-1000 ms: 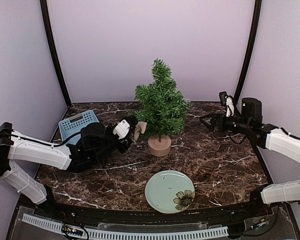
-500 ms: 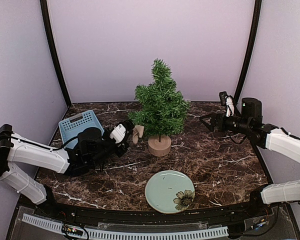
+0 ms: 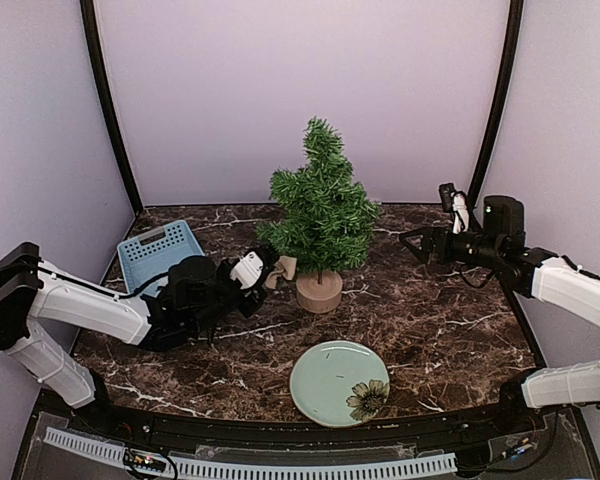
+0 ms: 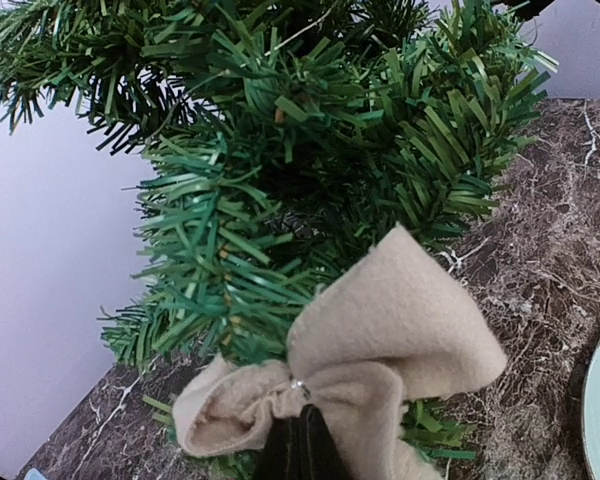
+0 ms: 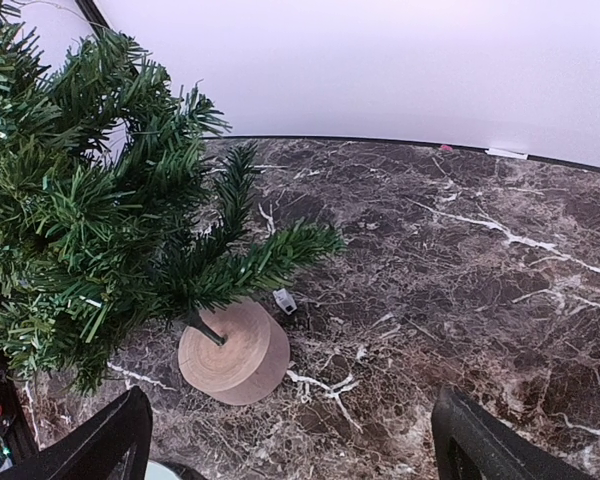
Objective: Decorate the small christmas tree
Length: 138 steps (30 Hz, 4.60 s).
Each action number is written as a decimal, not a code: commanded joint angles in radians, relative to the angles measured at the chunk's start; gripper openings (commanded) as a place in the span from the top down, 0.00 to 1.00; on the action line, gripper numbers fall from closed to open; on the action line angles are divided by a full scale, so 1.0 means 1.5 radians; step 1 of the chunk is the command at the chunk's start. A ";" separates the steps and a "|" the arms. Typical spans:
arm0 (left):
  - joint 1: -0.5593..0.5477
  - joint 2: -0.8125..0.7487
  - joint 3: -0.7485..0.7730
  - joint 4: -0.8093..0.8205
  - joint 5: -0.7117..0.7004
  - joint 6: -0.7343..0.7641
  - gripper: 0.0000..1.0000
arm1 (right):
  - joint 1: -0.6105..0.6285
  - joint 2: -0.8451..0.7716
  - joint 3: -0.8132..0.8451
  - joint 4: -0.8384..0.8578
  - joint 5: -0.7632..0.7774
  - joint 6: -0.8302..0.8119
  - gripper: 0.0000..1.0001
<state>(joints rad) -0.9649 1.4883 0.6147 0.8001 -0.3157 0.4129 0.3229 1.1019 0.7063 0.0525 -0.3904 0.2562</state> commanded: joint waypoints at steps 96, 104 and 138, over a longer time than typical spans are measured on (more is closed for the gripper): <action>0.512 0.051 0.228 -0.868 0.294 -0.558 0.60 | 0.004 0.043 0.030 0.035 -0.017 -0.020 0.01; 0.494 0.076 0.217 -0.863 0.290 -0.547 0.70 | 0.005 0.045 0.026 0.038 -0.017 -0.015 0.01; 0.350 -0.218 0.323 -0.477 0.292 -0.403 1.00 | 0.005 0.023 0.024 0.058 -0.010 0.008 0.01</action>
<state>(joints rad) -0.3668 1.1809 1.0569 -0.1719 0.0940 -0.2729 0.3229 1.1606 0.7231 0.0834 -0.4068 0.2504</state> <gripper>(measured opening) 0.007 0.985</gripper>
